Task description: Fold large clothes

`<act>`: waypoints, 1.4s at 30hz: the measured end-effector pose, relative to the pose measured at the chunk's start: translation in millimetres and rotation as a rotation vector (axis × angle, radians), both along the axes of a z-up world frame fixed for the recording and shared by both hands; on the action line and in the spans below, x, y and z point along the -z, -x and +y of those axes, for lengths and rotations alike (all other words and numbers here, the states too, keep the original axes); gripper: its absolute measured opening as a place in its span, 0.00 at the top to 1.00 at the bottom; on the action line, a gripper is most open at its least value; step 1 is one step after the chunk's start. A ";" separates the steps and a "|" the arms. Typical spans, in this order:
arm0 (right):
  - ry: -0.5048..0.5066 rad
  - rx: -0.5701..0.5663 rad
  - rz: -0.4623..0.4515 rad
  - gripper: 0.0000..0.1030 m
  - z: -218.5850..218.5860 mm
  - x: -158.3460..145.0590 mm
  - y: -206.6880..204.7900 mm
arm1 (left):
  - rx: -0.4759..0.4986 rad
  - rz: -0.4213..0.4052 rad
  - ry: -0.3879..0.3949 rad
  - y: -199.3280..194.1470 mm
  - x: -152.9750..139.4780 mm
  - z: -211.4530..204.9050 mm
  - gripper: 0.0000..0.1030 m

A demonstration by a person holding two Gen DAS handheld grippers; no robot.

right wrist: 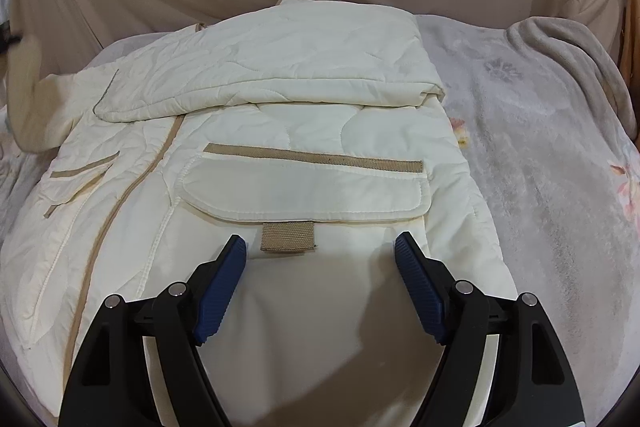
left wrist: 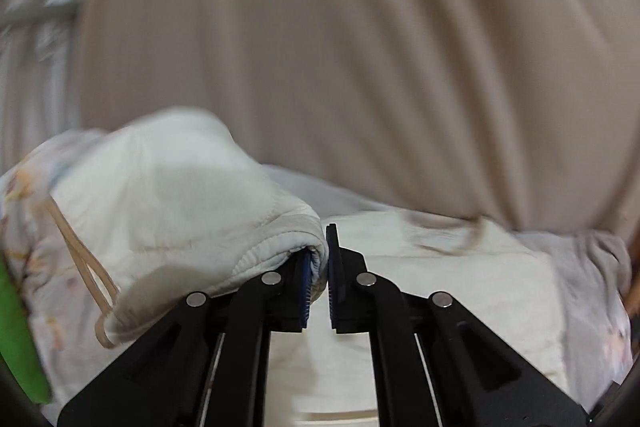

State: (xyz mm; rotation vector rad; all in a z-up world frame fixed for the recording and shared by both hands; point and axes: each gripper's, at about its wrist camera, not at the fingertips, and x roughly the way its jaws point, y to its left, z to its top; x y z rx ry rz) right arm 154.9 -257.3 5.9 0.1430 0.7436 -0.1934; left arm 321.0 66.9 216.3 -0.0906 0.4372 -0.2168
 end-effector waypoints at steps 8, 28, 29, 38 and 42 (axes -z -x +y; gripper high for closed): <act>-0.056 -0.010 -0.027 0.26 -6.9 -0.8 4.1 | 0.323 0.183 -0.220 8.5 109.8 -232.1 0.50; -0.265 0.003 -0.102 0.18 -36.9 -14.8 9.5 | 0.052 0.367 0.063 -21.3 148.6 -11.5 0.14; -0.285 0.005 -0.110 0.18 -41.6 -19.9 6.9 | 0.030 0.382 0.092 -23.9 151.1 5.6 0.14; -0.435 0.047 -0.131 0.18 -83.7 -60.1 -71.4 | 0.020 0.528 0.381 -55.7 173.0 63.8 0.14; -0.528 0.081 -0.049 0.38 -89.5 -39.5 -111.4 | 0.007 0.551 0.428 -67.9 179.4 60.1 0.16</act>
